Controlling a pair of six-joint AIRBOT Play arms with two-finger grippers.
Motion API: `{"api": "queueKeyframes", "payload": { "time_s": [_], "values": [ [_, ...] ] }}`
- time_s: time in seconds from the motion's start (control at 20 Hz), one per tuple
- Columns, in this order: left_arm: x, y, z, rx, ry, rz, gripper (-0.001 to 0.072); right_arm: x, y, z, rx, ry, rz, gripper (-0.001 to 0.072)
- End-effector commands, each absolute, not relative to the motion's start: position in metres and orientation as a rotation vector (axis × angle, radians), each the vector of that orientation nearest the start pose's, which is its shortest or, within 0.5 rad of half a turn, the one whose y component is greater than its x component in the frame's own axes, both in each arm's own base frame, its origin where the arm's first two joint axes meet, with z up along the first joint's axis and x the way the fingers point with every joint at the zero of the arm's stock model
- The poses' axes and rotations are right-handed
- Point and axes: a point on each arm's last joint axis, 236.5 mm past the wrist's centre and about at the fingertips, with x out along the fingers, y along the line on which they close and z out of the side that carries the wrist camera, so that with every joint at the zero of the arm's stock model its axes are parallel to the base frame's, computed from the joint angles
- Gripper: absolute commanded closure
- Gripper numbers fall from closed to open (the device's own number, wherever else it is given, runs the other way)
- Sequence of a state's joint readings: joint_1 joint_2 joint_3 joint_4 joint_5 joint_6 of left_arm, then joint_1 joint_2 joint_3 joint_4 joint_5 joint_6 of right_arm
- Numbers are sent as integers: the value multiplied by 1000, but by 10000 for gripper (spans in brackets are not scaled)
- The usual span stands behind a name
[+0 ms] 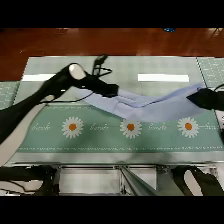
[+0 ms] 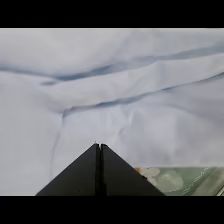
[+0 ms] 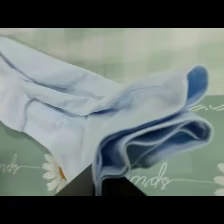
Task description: Fold the shirts.
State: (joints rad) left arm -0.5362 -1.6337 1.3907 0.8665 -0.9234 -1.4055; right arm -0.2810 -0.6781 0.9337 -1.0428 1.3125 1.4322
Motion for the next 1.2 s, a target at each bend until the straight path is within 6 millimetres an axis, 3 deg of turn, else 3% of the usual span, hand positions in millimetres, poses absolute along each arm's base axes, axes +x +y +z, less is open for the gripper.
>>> {"api": "queueKeyframes", "payload": {
  "time_s": [0.0,0.15,0.3,0.4,0.5,0.6,0.7,0.8,0.95,1.05,1.15],
  "values": [
    [333,-455,-14,-235,1293,-963,690,239,53,162,416,854,195,683],
    [285,-499,-40,-217,1415,-1023,691,231,70,175,447,818,258,683],
    [230,-518,-65,-131,1513,-1086,691,235,78,181,470,802,297,683],
    [206,-520,-73,-88,1562,-1112,690,238,80,179,479,814,310,683],
    [213,-509,-71,-90,1588,-1104,690,242,84,177,490,827,338,683],
    [245,-485,-58,-134,1592,-1067,690,248,90,175,511,842,377,683],
    [288,-447,-31,-189,1563,-1019,690,261,102,179,548,838,448,683],
    [336,-393,1,-173,1468,-928,690,276,122,184,571,863,541,683],
    [392,-280,57,-101,1274,-698,690,310,159,187,546,883,638,683],
    [400,-200,91,-77,1169,-536,690,341,191,185,537,885,684,683],
    [391,-140,119,-110,1065,-410,690,369,226,170,527,921,725,683]
  ]
}}
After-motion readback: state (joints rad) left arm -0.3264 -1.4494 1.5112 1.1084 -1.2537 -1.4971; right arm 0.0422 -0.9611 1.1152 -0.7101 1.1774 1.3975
